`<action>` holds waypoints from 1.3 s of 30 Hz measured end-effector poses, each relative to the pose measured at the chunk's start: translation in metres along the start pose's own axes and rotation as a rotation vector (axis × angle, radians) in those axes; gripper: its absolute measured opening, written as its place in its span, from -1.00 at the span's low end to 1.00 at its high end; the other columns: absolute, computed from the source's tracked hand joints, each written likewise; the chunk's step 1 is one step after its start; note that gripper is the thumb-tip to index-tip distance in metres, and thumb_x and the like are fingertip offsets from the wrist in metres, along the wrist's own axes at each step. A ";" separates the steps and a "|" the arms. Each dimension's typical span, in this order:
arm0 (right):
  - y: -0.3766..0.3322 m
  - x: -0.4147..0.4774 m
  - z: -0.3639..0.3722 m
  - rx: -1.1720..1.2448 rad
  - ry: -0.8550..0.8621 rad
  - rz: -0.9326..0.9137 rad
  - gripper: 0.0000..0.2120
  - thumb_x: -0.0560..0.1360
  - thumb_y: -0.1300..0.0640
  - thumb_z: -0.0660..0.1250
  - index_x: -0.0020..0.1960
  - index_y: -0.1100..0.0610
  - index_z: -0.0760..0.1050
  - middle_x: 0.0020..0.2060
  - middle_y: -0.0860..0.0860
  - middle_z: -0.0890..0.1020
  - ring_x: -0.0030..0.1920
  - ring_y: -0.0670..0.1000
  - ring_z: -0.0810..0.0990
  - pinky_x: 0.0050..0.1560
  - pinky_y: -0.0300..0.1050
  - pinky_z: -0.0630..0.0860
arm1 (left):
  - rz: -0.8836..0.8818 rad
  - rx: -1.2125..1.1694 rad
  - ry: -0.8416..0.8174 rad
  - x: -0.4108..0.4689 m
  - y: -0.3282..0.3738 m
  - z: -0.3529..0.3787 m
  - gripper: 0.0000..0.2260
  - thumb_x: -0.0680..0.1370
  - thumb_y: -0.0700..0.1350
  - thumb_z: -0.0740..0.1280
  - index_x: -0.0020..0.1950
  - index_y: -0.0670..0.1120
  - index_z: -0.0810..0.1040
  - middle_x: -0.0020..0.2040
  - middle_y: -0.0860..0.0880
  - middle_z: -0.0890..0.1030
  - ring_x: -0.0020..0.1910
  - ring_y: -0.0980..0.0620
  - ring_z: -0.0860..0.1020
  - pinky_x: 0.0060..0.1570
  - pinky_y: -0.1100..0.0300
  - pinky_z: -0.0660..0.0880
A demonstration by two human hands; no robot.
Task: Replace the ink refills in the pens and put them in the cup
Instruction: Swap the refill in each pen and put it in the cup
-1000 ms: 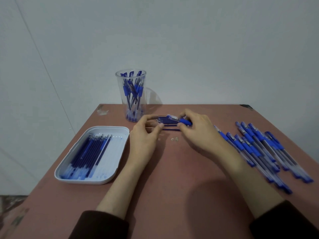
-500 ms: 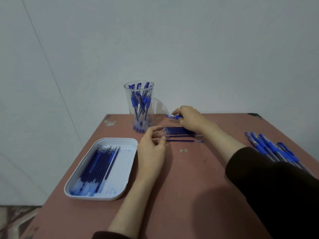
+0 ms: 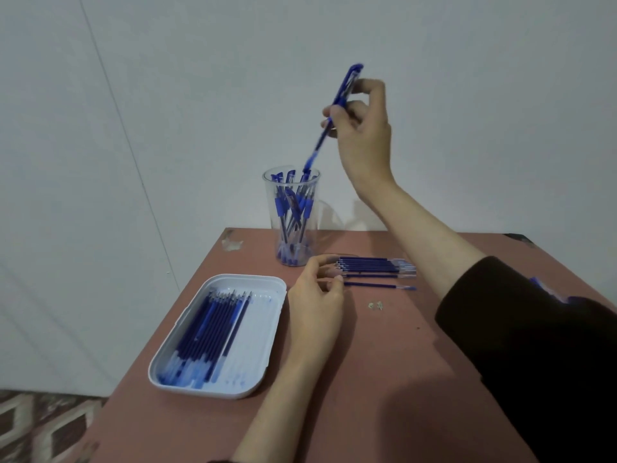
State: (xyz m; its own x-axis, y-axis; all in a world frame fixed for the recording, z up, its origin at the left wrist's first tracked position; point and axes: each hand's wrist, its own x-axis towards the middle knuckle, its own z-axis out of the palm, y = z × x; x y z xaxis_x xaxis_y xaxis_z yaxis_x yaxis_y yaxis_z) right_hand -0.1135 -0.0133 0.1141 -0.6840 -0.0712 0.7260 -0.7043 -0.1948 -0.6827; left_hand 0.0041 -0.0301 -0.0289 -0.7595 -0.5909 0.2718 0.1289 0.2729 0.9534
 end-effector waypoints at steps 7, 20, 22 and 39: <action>0.024 -0.012 0.014 -0.436 -0.253 0.091 -0.55 0.47 0.35 0.25 0.31 0.09 0.29 -0.20 0.10 0.61 -0.19 0.09 0.58 -0.16 -0.04 0.53 | -0.003 0.006 -0.006 -0.002 0.003 -0.001 -0.76 0.51 -0.27 0.29 0.03 0.06 0.55 -0.16 0.09 0.61 -0.19 0.13 0.60 -0.05 0.09 0.58; 0.029 -0.009 0.016 -1.096 -0.545 -0.054 -0.66 0.61 0.06 0.07 0.18 0.04 0.58 0.16 0.09 0.45 0.23 0.10 0.29 0.16 -0.02 0.23 | -0.016 0.002 -0.016 -0.001 0.004 -0.001 -0.76 0.52 -0.25 0.28 0.11 0.01 0.57 -0.14 0.09 0.61 -0.15 0.15 0.60 -0.01 0.07 0.58; 0.028 -0.010 0.015 -1.148 -0.602 -0.006 -0.61 0.61 0.02 0.02 0.10 0.08 0.61 0.19 0.10 0.41 0.24 0.11 0.24 0.18 0.02 0.19 | -0.013 0.009 -0.019 -0.001 0.003 -0.001 -0.77 0.52 -0.25 0.28 0.10 0.02 0.56 -0.13 0.09 0.61 -0.13 0.15 0.60 -0.01 0.06 0.58; -0.008 -0.037 -0.162 -1.292 -1.005 0.576 -0.87 0.49 0.11 0.34 -0.05 0.16 0.59 -0.24 0.08 0.64 -0.40 -0.02 0.54 -0.33 -0.19 0.45 | 0.028 0.085 -0.154 -0.001 -0.002 0.000 -0.82 0.52 -0.29 0.32 -0.09 0.00 0.60 -0.33 -0.05 0.59 -0.39 0.00 0.52 -0.23 0.12 0.50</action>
State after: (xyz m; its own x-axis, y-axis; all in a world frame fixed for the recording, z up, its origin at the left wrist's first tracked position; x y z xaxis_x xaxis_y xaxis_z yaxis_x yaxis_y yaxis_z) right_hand -0.1134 0.1493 0.0794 -0.8595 -0.4734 -0.1927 -0.4610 0.8808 -0.1075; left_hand 0.0048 -0.0302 -0.0314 -0.8461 -0.4603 0.2689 0.1024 0.3547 0.9294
